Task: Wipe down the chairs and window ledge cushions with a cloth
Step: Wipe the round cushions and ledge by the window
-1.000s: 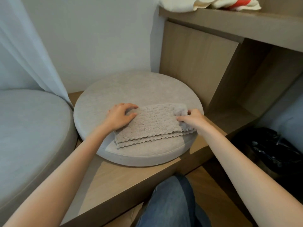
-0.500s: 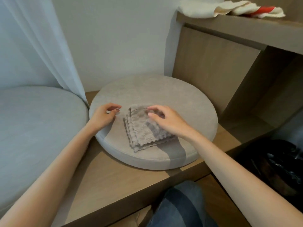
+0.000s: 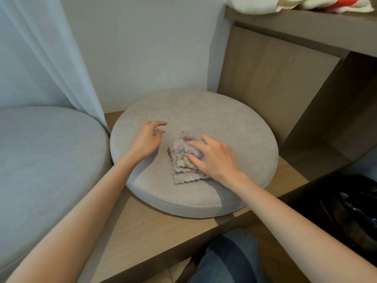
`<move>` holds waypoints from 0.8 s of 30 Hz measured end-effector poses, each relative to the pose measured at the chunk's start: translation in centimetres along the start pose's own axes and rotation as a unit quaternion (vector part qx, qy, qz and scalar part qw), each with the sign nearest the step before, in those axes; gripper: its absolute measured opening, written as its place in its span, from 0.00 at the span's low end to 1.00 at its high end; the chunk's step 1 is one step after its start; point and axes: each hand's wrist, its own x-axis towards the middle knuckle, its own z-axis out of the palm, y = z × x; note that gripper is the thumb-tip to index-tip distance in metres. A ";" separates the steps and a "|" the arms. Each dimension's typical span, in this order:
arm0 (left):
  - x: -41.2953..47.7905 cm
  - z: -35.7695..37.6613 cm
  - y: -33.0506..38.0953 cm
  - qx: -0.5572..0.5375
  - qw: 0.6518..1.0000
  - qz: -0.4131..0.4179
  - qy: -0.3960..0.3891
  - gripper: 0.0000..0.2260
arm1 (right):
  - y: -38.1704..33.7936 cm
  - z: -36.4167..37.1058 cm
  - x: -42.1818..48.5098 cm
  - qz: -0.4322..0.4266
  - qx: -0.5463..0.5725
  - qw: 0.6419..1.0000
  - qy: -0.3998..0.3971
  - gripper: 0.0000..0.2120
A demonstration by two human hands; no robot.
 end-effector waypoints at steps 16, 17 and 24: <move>7.8 7.9 0.8 0.221 0.974 -0.008 -0.052 0.19 | 7.9 0.7 2.9 0.125 -0.099 0.986 -0.042 0.22; 8.1 8.0 0.8 0.223 0.974 -0.006 -0.044 0.19 | 8.2 0.8 3.0 0.108 -0.087 0.990 -0.017 0.20; 10.4 8.8 0.6 0.208 0.978 -0.009 0.004 0.18 | 10.7 -0.3 8.9 0.067 -0.045 0.980 0.181 0.13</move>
